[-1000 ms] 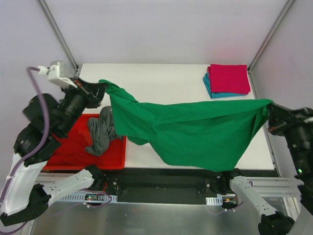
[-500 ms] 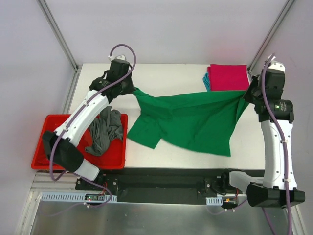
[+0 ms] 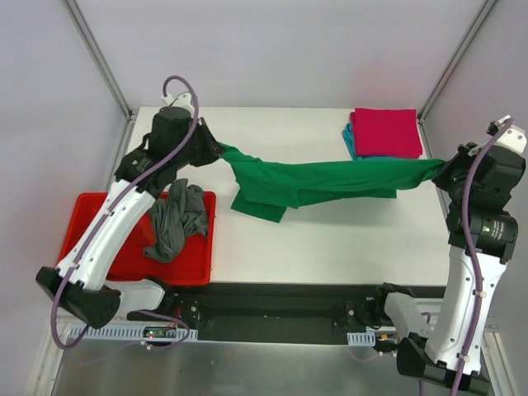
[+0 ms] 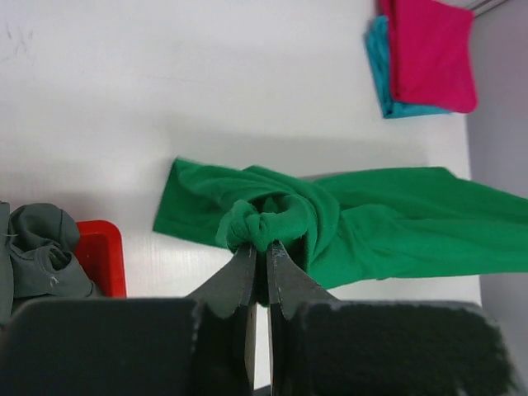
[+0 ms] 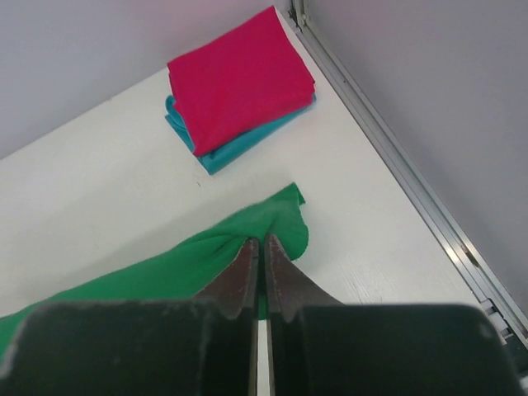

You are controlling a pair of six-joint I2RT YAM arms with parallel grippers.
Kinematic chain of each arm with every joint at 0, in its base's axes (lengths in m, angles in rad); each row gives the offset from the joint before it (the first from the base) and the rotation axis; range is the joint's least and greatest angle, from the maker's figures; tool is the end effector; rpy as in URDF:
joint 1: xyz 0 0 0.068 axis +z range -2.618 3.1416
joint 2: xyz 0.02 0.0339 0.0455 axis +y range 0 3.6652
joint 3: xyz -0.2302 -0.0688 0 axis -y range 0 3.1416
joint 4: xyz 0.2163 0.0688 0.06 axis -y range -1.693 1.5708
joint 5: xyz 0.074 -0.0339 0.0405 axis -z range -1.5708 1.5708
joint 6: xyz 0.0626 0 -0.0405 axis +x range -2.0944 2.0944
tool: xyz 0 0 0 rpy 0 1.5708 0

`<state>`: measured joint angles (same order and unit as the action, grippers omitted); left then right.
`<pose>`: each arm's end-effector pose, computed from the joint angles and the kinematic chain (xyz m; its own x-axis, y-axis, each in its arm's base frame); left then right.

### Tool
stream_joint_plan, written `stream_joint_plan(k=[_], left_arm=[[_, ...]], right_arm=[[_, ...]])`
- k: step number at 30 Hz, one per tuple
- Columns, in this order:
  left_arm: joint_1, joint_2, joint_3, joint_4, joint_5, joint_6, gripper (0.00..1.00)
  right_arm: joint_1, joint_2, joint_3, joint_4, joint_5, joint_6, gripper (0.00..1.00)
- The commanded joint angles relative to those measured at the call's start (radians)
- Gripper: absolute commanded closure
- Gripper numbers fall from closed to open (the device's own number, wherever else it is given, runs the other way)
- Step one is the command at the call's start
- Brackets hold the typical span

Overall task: Fold and stack the t-shirts
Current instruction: Flatten out the tshirt

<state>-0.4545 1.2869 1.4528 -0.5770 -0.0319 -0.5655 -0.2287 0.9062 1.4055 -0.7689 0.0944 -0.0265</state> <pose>0.2562 -0.1229 0.3748 -0.5242 -0.3399 -0.7808 0.1559 0.8631 -0.4804 0.1648 -0.0444 0.4146 -0.2676 0.0352 -0.9629 0.3072 0.9503 -0.0506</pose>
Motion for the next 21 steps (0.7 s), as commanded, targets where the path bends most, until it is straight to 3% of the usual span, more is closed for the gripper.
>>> stream_joint_plan(k=[1,6,9,15,21], left_arm=[[0.002,-0.119,0.009,0.029,0.027,0.003,1.00],[0.002,-0.208,0.072,0.029,0.012,0.041,1.00],[0.002,-0.186,0.138,0.031,-0.042,0.070,1.00],[0.020,0.017,0.334,0.023,-0.056,0.127,1.00],[0.048,0.235,0.676,-0.056,0.020,0.148,1.00]], right_arm=[[-0.014,-0.010,0.108,-0.004,-0.018,0.007,1.00],[-0.014,0.016,0.246,-0.052,-0.025,-0.010,1.00],[-0.014,0.072,0.311,-0.052,-0.051,-0.023,1.00],[-0.014,0.223,0.409,0.006,-0.084,-0.049,1.00],[-0.021,0.306,0.536,-0.012,-0.108,-0.095,1.00]])
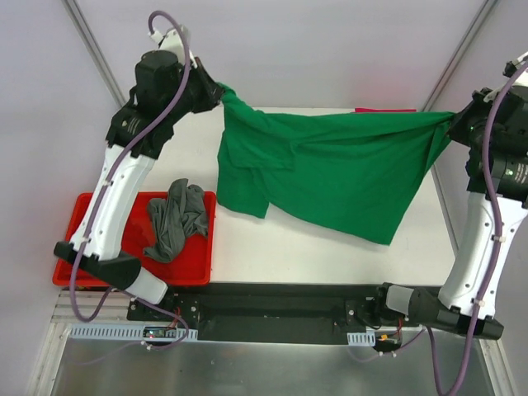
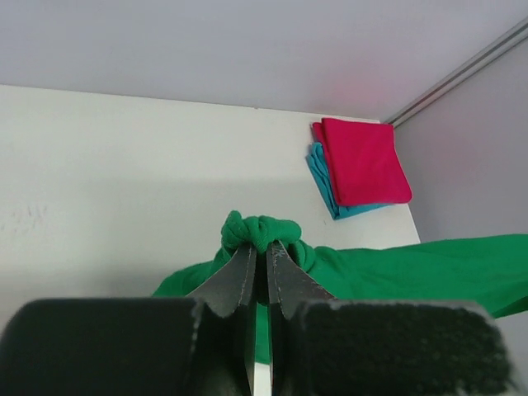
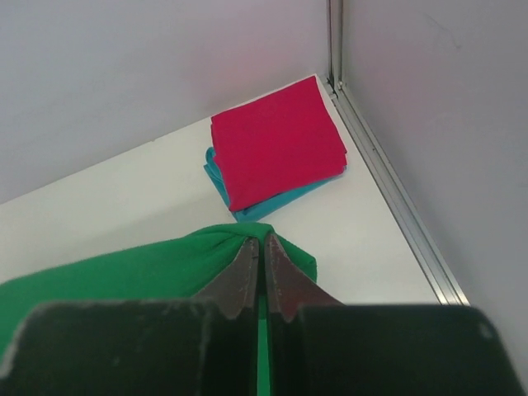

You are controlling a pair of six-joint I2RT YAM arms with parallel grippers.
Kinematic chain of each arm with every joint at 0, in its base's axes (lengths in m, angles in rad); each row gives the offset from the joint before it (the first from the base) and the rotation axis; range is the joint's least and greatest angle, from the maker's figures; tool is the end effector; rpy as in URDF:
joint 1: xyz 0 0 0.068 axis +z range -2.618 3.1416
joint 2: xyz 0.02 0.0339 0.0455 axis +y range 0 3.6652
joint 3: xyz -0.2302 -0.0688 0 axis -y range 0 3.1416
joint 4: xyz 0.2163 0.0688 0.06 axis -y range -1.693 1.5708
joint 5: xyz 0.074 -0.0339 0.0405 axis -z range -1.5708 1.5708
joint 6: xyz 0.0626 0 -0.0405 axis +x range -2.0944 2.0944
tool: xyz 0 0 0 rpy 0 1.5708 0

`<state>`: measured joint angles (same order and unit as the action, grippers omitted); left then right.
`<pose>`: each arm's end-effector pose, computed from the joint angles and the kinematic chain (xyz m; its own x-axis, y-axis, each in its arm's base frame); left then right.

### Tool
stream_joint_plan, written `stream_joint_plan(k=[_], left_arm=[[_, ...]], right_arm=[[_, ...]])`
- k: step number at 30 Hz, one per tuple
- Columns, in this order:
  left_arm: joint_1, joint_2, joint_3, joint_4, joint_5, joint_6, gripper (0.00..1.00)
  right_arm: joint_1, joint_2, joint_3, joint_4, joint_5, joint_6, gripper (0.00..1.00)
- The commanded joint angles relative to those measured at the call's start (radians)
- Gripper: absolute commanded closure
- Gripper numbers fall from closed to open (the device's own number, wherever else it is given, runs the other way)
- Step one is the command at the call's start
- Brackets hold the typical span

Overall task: Fold and stack the t-shirts
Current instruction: Flatten out the tshirt

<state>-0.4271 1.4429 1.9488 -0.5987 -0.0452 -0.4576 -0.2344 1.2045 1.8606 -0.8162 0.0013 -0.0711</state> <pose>0.2621 -0.1162 0.4865 -0.2404 -0.3755 -0.8951 0.2972 0.8494 -0.4361 0.2015 -0.0482 0.4861 -0.1713 -0.0321 -0.9847 0.2219 0.9725 -0.0703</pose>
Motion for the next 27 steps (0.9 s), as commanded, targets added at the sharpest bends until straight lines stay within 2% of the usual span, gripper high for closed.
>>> stream_joint_plan(k=[1,3,7,13,16,18,21,27], left_arm=[[0.021,0.091,0.202,-0.042,0.036,0.039,1.00],[0.021,0.073,0.185,-0.042,0.044,0.036,1.00],[0.021,-0.030,0.024,-0.039,0.041,0.014,1.00],[0.021,-0.222,-0.400,0.003,0.079,-0.022,1.00],[0.021,-0.298,-0.563,0.019,0.055,-0.042,1.00],[0.021,-0.323,-0.620,0.025,0.051,-0.052,1.00],[0.021,-0.294,-0.677,0.069,0.057,-0.067,1.00],[0.021,0.037,-0.581,0.093,0.094,-0.053,1.00]], right_arm=[[-0.017,0.000,0.081,0.032,-0.017,-0.059,0.99],[-0.019,-0.029,0.059,0.034,-0.011,-0.070,1.00],[-0.022,-0.127,-0.049,0.035,0.032,-0.076,1.00],[-0.025,-0.344,-0.383,0.072,0.065,-0.021,1.00],[-0.025,-0.430,-0.539,0.071,0.097,-0.015,1.00],[-0.025,-0.462,-0.599,0.072,0.118,-0.015,0.99],[-0.025,-0.459,-0.690,0.092,0.097,-0.007,1.00],[-0.025,-0.317,-0.877,0.259,0.026,0.045,0.99]])
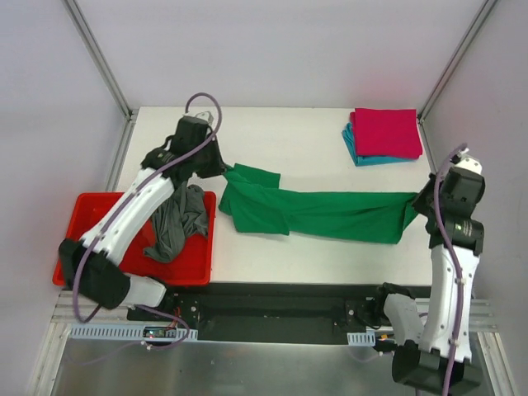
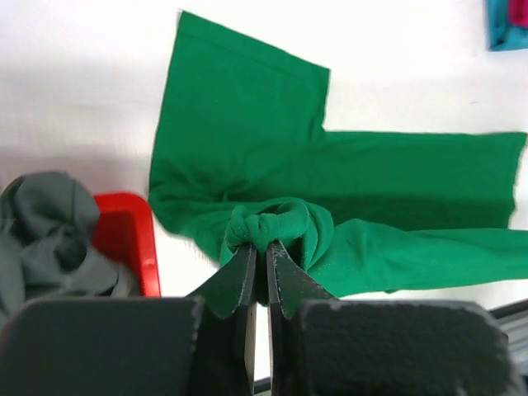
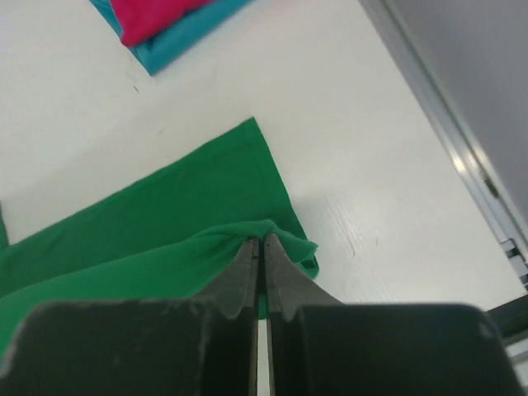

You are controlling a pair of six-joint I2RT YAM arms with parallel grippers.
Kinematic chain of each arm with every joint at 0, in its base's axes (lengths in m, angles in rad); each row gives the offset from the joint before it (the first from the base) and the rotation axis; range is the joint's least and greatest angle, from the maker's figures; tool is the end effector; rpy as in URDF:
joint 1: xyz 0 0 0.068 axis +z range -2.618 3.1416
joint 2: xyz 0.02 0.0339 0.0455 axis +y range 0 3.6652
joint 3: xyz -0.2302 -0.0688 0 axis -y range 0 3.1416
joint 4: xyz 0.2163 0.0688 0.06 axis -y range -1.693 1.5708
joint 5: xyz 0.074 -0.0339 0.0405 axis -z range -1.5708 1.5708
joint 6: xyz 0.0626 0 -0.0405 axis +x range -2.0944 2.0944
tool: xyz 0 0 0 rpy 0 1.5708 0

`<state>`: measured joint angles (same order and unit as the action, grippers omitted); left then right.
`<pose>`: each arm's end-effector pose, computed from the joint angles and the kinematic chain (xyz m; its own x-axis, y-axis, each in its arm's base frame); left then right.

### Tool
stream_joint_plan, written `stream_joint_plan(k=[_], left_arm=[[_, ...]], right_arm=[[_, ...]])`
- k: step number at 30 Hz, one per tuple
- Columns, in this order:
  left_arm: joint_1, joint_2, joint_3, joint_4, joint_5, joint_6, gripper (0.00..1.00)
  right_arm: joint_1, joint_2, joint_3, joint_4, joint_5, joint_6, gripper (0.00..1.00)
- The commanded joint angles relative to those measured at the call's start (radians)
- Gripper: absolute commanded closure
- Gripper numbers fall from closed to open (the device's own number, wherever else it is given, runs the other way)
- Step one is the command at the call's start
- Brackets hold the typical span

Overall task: Fold and stack the t-shirts
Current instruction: Flatten out the tshirt

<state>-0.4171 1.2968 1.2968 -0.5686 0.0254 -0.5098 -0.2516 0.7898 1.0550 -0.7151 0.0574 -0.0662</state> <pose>0.2637 -0.1186 0.3216 -0.6369 -0.2514 -0.7288 0.1303 0.8966 -0.4232 0.1675 -0.0468 0.3322 -0.4400 0.0449 -0.8969 0.2701 0.9591 -0.0845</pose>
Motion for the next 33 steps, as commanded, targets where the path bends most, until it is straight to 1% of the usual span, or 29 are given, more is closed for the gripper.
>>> stream_joint_plan(k=[1,3,5,6,8,9,11,13,14,15,16,17,20,22,25,26,28,30,32,33], left_arm=[[0.011,0.240,0.102,0.062,0.036,0.001,1.00],[0.014,0.367,0.156,0.062,0.082,0.002,1.00],[0.014,0.468,0.212,0.062,0.125,0.002,0.86],[0.014,0.507,0.240,0.061,0.140,0.001,0.77],[0.014,0.568,0.278,0.059,0.177,0.001,0.65],[0.014,0.581,0.288,0.058,0.194,-0.001,0.56],[0.011,0.578,0.282,0.059,0.205,-0.004,0.49],[0.000,0.543,0.241,0.061,0.199,-0.007,0.39],[-0.009,0.517,0.207,0.064,0.189,-0.009,0.33],[-0.026,0.486,0.167,0.065,0.177,-0.010,0.19],[-0.046,0.454,0.126,0.067,0.165,-0.016,0.15],[-0.067,0.414,0.071,0.078,0.142,-0.027,0.13],[-0.129,0.305,-0.068,0.101,0.093,-0.058,0.12],[-0.146,0.250,-0.160,0.117,0.076,-0.107,0.12],[-0.149,0.187,-0.298,0.192,0.071,-0.151,0.13],[-0.149,0.179,-0.326,0.222,0.073,-0.160,0.16],[-0.149,0.185,-0.362,0.265,0.097,-0.159,0.27],[-0.150,0.206,-0.369,0.300,0.128,-0.160,0.37],[-0.150,0.229,-0.376,0.338,0.136,-0.162,0.39],[-0.150,0.243,-0.376,0.346,0.117,-0.161,0.39]], right_arm=[[-0.008,0.150,-0.088,0.178,-0.028,0.042,1.00],[-0.008,0.218,-0.111,0.203,-0.005,0.045,1.00],[-0.008,0.313,-0.131,0.238,0.028,0.058,1.00],[-0.008,0.351,-0.135,0.250,0.030,0.062,1.00],[-0.006,0.402,-0.128,0.255,0.022,0.065,1.00],[-0.008,0.410,-0.131,0.261,0.016,0.089,1.00],[-0.008,0.407,-0.151,0.281,0.007,0.100,1.00],[-0.008,0.390,-0.179,0.298,0.016,0.106,1.00],[-0.008,0.382,-0.188,0.301,0.022,0.106,1.00],[-0.008,0.373,-0.196,0.304,0.021,0.109,1.00],[-0.008,0.365,-0.208,0.310,0.019,0.114,1.00],[-0.008,0.359,-0.219,0.319,0.012,0.114,1.00],[-0.008,0.350,-0.230,0.330,-0.004,0.117,1.00],[-0.008,0.344,-0.228,0.325,-0.016,0.114,1.00],[-0.008,0.328,-0.233,0.325,-0.018,0.117,1.00],[-0.008,0.325,-0.233,0.325,-0.018,0.115,1.00],[-0.008,0.322,-0.234,0.325,-0.025,0.117,1.00],[-0.008,0.316,-0.234,0.325,-0.040,0.118,1.00],[-0.008,0.313,-0.237,0.327,-0.045,0.118,1.00],[-0.008,0.313,-0.237,0.325,-0.044,0.117,1.00]])
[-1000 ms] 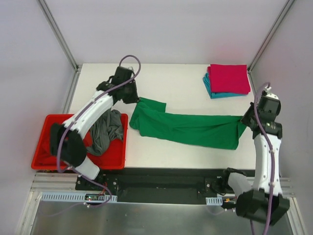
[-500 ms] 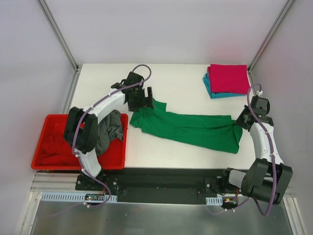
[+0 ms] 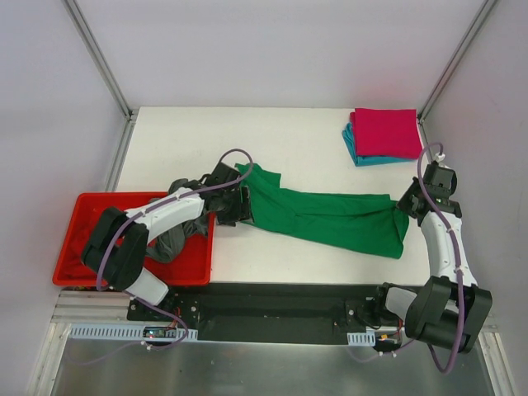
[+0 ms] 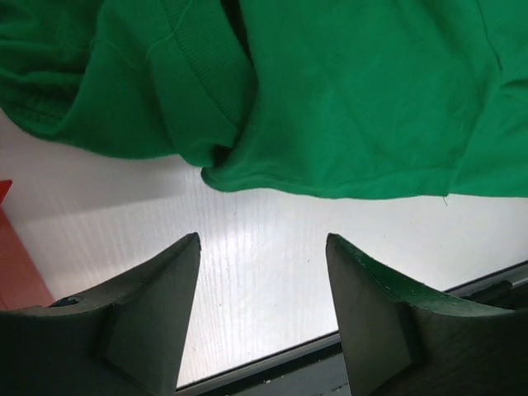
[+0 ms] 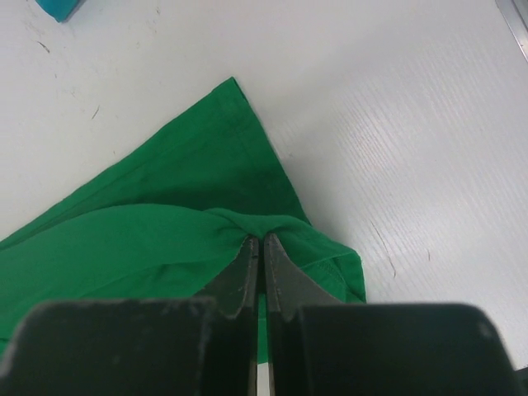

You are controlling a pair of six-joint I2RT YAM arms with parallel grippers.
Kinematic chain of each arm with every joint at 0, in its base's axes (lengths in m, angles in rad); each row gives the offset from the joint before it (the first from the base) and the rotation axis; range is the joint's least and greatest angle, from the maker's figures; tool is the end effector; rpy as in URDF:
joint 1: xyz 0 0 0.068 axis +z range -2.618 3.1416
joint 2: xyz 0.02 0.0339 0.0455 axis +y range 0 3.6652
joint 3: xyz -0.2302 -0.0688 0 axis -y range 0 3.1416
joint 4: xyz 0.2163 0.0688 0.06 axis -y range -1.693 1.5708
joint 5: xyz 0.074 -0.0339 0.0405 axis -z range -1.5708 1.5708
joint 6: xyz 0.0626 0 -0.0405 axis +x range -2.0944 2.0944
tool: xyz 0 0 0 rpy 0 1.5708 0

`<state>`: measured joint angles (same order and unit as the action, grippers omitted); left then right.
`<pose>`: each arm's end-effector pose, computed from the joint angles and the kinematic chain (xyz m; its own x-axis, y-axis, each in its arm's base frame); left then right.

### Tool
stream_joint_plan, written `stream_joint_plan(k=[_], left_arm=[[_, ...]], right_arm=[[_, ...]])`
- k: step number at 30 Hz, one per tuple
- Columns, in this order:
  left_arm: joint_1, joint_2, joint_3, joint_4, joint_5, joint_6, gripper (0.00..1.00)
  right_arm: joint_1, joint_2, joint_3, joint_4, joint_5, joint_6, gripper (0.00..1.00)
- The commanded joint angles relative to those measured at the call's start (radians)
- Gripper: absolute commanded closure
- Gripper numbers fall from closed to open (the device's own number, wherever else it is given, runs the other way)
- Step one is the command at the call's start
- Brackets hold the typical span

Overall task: Fold and stack the t-shirts
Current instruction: Flatten out the tshirt

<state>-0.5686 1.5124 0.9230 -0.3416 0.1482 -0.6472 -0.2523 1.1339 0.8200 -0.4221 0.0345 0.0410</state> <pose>0.2485 -0.1698 0.1639 -0.9052 -0.1293 -0.4049 0.0765 0.8875 -0.4545 0.2397 -0.0640 0.2207 -0.6383 0.2069 -0.7415 0.3007 0.9537 0.0072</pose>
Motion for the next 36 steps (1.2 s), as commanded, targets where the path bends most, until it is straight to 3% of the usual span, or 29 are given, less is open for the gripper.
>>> stream_joint_plan(k=[1,4,12,17,21,26,30,32,33,36], left_arm=[[0.001,0.038,-0.001,0.122,-0.028,-0.023,0.40],[0.003,0.069,0.008,0.122,-0.097,-0.009,0.43],[0.003,0.117,0.022,0.124,-0.104,-0.019,0.48],[0.001,0.120,0.036,0.122,-0.026,-0.015,0.60],[-0.013,0.079,0.025,0.122,0.051,-0.032,0.62],[-0.024,0.020,0.007,0.122,0.025,-0.051,0.67],[-0.024,0.037,0.023,0.108,0.017,-0.054,0.87],[-0.024,0.048,0.030,0.104,0.017,-0.055,0.91],[-0.024,0.052,0.034,0.099,0.004,-0.055,1.00],[-0.024,0.052,0.043,0.092,-0.024,-0.049,1.00]], right_arm=[[-0.007,-0.033,-0.002,0.032,-0.022,0.011,1.00],[-0.007,-0.036,-0.002,0.032,-0.021,0.008,1.00],[-0.007,-0.034,0.001,0.034,-0.011,0.005,1.00],[-0.007,-0.033,-0.001,0.037,-0.019,0.003,1.00],[-0.007,-0.033,-0.001,0.037,-0.018,0.005,1.00],[-0.007,-0.037,-0.001,0.037,-0.021,0.005,1.00],[-0.007,-0.039,-0.001,0.036,-0.022,0.003,0.99],[-0.007,-0.039,0.001,0.034,-0.024,0.000,1.00],[-0.007,-0.037,0.001,0.032,-0.024,0.000,0.99],[-0.007,-0.039,0.001,0.032,-0.024,-0.003,1.00]])
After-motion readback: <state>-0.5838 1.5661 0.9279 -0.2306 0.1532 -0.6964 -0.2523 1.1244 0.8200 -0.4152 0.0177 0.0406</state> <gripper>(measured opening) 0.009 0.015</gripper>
